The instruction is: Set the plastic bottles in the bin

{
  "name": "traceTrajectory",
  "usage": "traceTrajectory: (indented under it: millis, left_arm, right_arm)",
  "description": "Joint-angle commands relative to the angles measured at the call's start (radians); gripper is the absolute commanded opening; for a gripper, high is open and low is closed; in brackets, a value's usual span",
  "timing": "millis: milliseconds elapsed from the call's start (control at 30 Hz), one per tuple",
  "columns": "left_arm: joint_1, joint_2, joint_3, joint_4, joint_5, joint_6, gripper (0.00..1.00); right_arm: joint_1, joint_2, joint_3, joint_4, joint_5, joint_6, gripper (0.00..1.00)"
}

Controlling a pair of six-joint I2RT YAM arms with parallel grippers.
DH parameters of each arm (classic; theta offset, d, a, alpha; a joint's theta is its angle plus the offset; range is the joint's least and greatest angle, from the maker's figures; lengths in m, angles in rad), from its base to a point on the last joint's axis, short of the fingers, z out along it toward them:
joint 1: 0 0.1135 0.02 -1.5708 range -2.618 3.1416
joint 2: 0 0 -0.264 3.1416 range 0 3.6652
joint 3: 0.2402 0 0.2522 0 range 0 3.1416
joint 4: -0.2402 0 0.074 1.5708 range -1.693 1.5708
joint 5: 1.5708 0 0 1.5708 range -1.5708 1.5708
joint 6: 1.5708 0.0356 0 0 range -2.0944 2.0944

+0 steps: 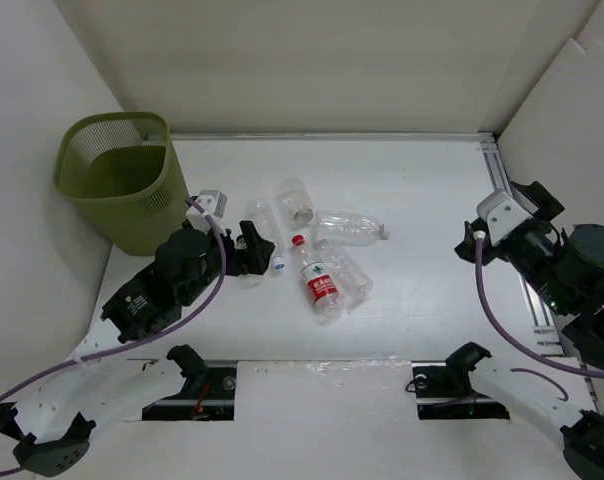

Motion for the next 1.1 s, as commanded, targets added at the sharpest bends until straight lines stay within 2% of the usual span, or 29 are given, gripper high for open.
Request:
traceTrajectory:
  millis: [0,200,367,467,667,833,867,933,1000,1067]
  left_arm:
    - [-0.002,-0.05,-0.024,0.102,0.065,0.032,1.0]
    - [-0.002,0.015,-0.015,0.042,-0.044,0.032,1.0]
    - [-0.002,0.075,-0.029,0.064,-0.089,-0.016,1.0]
    - [0.041,0.091,-0.038,0.055,-0.089,-0.04,1.0]
    - [0.041,0.072,-0.08,0.073,-0.061,-0.04,1.0]
    - [0.041,0.072,-0.08,0.061,-0.07,-0.04,1.0]
    - [0.041,0.072,-0.08,0.061,-0.07,-0.04,1.0]
    - [0.041,0.072,-0.08,0.061,-0.07,-0.04,1.0]
    - [0.041,0.072,-0.08,0.061,-0.07,-0.04,1.0]
    - [0.041,0.081,-0.08,0.061,-0.07,-0.04,1.0]
  right_arm:
    - [-0.001,0.019,0.032,0.015,0.001,-0.003,1.0]
    - [-0.001,0.019,-0.017,0.078,-0.066,-0.023,1.0]
    - [-0.001,0.201,-0.091,0.159,-0.077,-0.09,1.0]
    - [-0.042,0.303,-0.161,0.265,-0.176,-0.174,1.0]
    - [-0.185,0.45,-0.269,0.429,-0.466,-0.175,1.0]
    - [-0.248,0.637,-0.278,0.532,-0.586,-0.185,0.97]
    - [-0.258,0.665,-0.278,0.55,-0.657,-0.202,0.97]
    - [-0.258,0.761,-0.223,0.541,-0.687,-0.26,0.96]
    - [-0.258,0.83,-0.125,0.413,-0.697,-0.317,0.96]
    - [-0.258,0.881,-0.111,0.362,-0.697,-0.362,0.96]
